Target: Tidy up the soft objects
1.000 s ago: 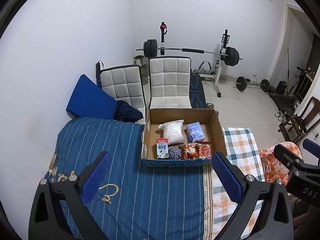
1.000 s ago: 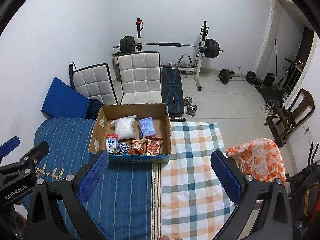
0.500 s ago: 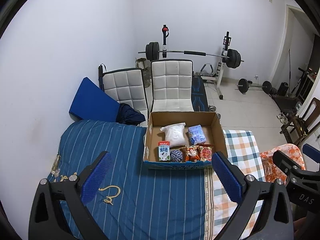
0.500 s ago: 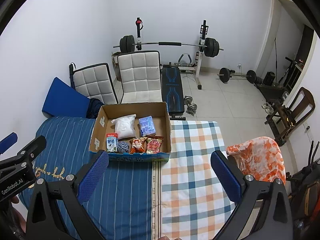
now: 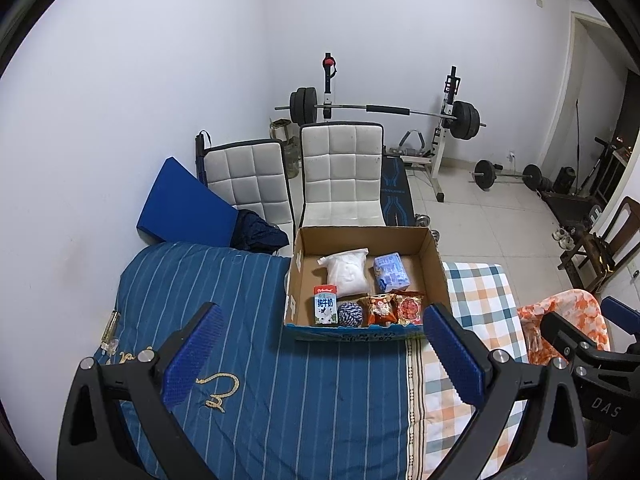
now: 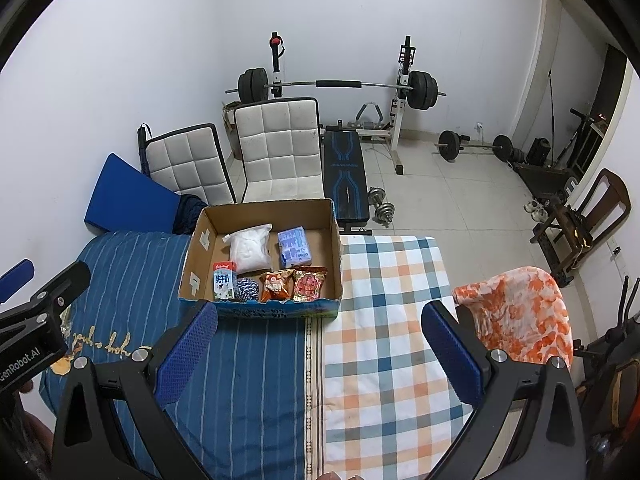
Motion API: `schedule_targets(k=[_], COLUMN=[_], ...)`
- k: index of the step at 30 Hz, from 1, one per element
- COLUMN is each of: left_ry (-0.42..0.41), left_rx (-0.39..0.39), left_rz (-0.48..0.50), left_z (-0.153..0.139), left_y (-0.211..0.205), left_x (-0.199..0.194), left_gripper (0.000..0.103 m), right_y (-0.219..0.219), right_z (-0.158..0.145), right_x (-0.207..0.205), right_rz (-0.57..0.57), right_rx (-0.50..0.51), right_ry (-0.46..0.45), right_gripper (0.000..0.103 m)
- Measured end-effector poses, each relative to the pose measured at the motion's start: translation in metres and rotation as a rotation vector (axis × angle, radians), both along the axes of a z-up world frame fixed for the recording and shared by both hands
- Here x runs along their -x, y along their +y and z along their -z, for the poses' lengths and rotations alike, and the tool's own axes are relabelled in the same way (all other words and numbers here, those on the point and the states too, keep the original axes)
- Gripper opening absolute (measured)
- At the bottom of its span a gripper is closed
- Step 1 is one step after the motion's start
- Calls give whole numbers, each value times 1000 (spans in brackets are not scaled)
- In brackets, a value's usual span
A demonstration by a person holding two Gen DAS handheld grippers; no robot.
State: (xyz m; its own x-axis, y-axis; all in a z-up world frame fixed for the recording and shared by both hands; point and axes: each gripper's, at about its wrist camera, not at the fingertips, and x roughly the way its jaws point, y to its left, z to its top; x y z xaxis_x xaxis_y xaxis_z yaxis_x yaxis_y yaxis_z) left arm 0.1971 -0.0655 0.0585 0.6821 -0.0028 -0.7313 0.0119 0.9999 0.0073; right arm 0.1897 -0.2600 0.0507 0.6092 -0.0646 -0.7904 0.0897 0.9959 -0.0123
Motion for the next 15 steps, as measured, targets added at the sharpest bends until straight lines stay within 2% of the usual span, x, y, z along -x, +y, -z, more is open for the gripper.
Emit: schedule_targets(k=[15], left_ry=[8], left_rx=[6], left_rz=[7], left_z=[0], left_y=[-1], left_x=[1], left_gripper=[103], right_y=[-3], right_z=[7], right_x=[9], right_rz=[19], right_rx=[-2], right_ry=[1], right_gripper=[103])
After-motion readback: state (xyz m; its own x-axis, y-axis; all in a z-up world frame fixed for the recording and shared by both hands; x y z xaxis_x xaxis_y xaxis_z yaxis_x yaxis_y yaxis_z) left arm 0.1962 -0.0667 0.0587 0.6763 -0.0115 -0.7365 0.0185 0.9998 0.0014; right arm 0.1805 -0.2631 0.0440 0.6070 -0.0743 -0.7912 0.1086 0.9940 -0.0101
